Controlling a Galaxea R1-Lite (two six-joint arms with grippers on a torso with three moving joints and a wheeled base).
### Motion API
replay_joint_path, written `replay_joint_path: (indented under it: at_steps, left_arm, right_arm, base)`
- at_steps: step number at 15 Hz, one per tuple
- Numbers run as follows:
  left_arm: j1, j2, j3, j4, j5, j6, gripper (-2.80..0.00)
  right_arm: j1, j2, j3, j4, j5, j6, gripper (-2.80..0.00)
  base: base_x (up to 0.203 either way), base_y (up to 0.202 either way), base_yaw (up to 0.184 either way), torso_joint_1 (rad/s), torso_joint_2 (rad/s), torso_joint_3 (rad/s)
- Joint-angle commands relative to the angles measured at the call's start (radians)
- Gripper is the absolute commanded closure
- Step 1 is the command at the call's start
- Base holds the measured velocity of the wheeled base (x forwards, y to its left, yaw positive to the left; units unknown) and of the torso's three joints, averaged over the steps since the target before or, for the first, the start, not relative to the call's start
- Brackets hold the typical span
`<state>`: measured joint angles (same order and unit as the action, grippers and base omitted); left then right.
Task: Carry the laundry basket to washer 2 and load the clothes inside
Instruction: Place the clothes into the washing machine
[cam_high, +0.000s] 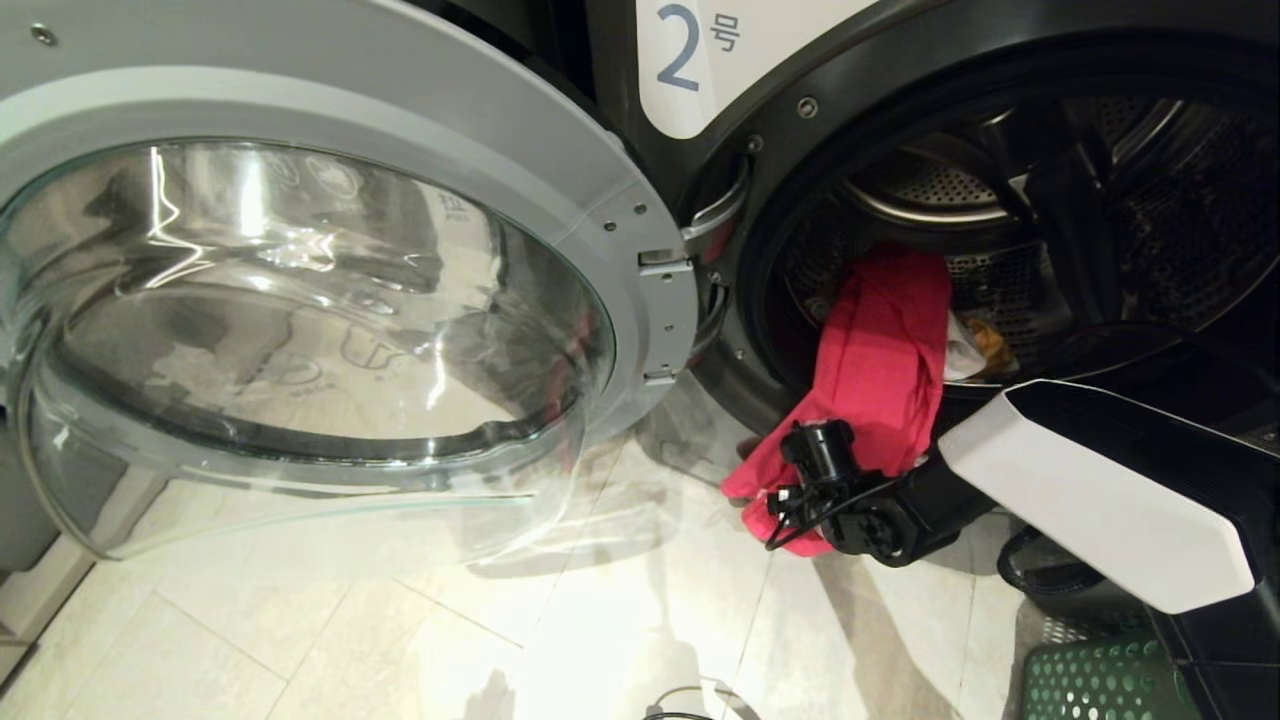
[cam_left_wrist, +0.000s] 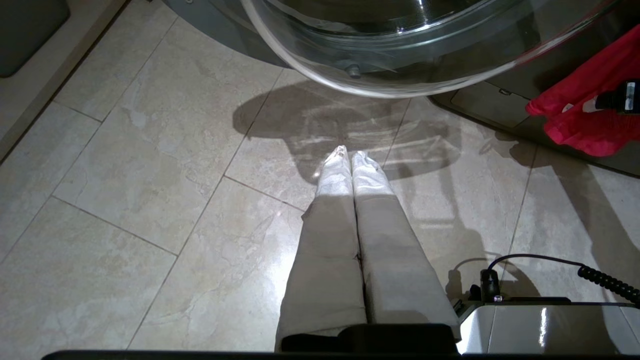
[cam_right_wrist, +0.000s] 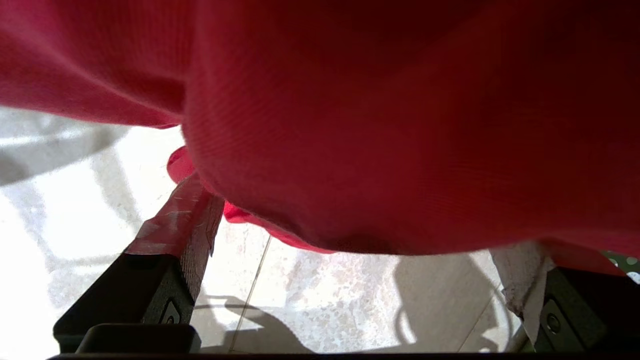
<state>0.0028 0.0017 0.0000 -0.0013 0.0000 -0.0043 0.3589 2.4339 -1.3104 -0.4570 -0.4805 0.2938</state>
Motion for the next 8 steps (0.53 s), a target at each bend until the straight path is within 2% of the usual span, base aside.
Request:
replay_joint_path:
  at_steps: [1,3,8]
  left_arm:
    - [0.0,0.0,0.0,0.0,0.0,0.0,0.0]
    - [0.0,0.0,0.0,0.0,0.0,0.0,0.0]
    - [0.0,0.0,0.0,0.0,0.0,0.0,0.0]
  right_arm:
    - [-0.008,0.017,-0.03,-0.004,-0.026,0.004,-2.8]
    - [-0.012,0.032,-0.085,0.002,-0.087,0.005,-2.8]
    - [-0.012,0.025,-0.087,0.006,-0.113,0.015,-2.8]
  base:
    - [0.0,0.0,0.0,0.0,0.0,0.0]
    - [0.0,0.0,0.0,0.0,0.0,0.0]
    - [0.0,0.0,0.0,0.0,0.0,0.0]
